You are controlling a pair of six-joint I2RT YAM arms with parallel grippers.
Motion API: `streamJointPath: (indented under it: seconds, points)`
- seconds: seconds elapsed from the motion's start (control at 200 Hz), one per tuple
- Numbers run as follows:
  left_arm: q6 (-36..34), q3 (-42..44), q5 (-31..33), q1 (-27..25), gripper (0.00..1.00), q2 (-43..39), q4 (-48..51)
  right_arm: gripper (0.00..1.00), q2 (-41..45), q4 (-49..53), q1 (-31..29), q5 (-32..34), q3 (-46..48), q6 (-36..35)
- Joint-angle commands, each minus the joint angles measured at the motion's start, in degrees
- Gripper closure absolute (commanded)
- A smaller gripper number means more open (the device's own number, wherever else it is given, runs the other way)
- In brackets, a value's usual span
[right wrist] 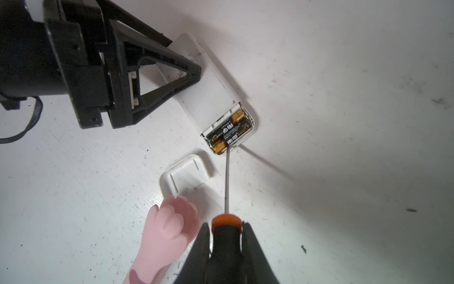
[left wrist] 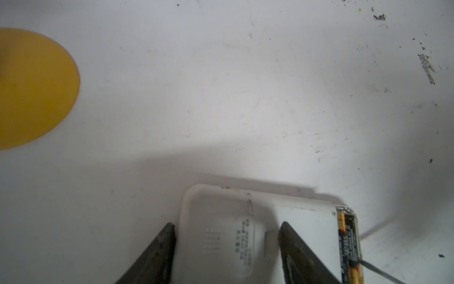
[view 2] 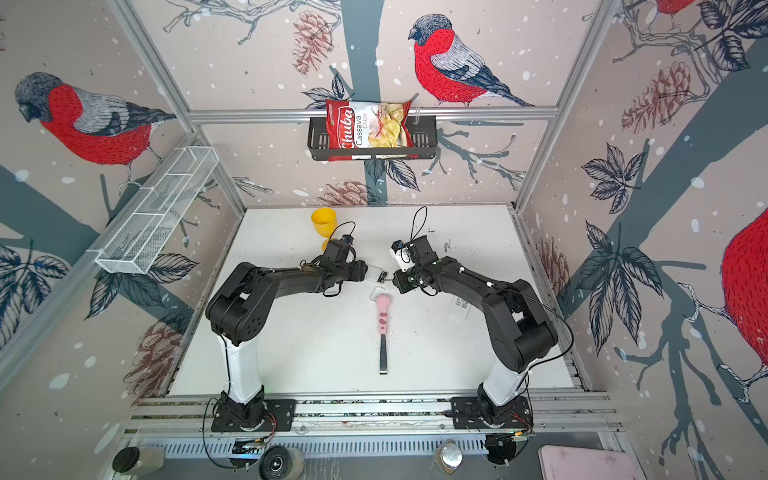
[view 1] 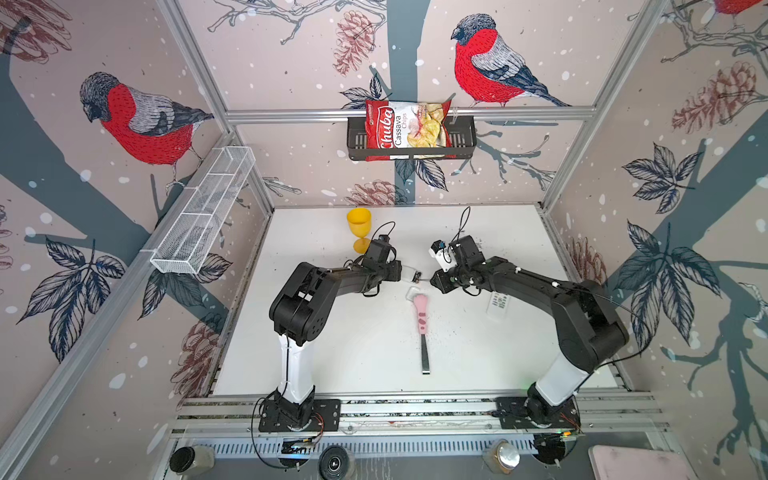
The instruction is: Unload the batteries from the remote control
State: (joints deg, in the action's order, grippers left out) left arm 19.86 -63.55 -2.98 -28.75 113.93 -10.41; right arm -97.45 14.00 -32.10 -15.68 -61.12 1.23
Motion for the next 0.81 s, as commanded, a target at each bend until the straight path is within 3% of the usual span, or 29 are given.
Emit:
streamJointPath:
  seconds: [0.0, 0.8]
  points:
    - [-0.5, -0.1, -2.1, -0.1, 0.35, 0.9, 2.2, 1.00, -0.1, -1.2, -0.3, -1.5, 0.1, -0.7]
    - [-0.4, 0.7, -2.8, -0.1, 0.40, 1.1, 1.8, 1.00, 0.5, -8.7, -1.0, -1.9, 6.9, 1.9]
